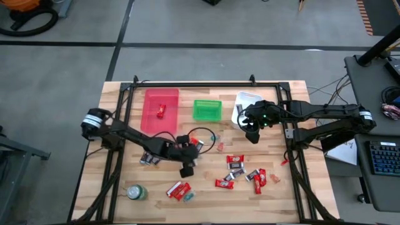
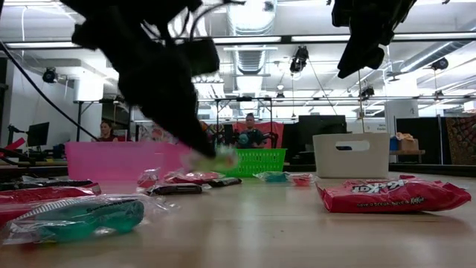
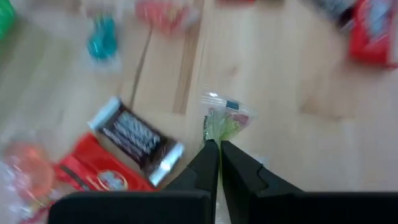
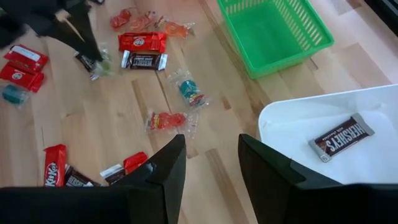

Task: Sort candy
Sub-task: Put the green gummy into the green bin

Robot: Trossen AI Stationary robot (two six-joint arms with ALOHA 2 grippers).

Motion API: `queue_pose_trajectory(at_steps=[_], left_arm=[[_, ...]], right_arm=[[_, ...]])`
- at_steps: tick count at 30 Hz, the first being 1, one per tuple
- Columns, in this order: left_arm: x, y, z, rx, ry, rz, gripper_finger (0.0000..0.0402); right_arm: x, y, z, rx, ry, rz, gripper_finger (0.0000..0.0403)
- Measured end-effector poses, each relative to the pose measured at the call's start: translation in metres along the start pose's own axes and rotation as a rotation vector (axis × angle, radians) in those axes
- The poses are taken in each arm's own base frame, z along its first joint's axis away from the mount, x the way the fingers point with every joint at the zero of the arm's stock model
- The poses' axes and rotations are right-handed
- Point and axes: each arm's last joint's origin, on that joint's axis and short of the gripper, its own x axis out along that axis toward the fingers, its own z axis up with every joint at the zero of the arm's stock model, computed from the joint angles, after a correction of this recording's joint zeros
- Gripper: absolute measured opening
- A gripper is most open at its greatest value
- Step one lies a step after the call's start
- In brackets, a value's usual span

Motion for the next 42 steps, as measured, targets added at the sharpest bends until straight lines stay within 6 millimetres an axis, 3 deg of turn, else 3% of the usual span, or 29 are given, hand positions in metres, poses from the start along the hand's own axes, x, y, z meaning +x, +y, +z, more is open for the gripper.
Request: queue_pose_trajectory(at_steps=[6, 11, 21, 26, 32, 42], left_arm=[[-0.033, 0.011, 0.023, 0.038, -0.133, 0.030, 0.0000], [-0.046, 0.040, 0.039, 0.062, -0.213, 0.157, 0.0000], [-0.030, 0.128, 0.053, -0.022, -0.243, 0.351, 0.0000], [-0.018, 0.158, 0.053, -0.061, -0.256, 0.358, 0.0000], [-0.010, 0.173, 0.053, -0.087, -0.281, 0.366, 0.0000], [-0.008, 0.177, 0.053, -0.101, -0.300, 0.375, 0.0013]], right_arm=[[0.000, 0.001, 0.002, 0.001, -0.020, 0.006, 0.0139], [0.000, 0.001, 0.002, 0.001, -0.023, 0.007, 0.0139], [0.000, 0.001, 0.002, 0.001, -0.022, 0.006, 0.0139], [0.000, 0.001, 0.002, 0.001, -0.023, 0.006, 0.0139], [0.000, 0.001, 0.002, 0.001, -0.024, 0.006, 0.0139], [0.000, 0.001, 0.002, 0.001, -0.025, 0.006, 0.0139]])
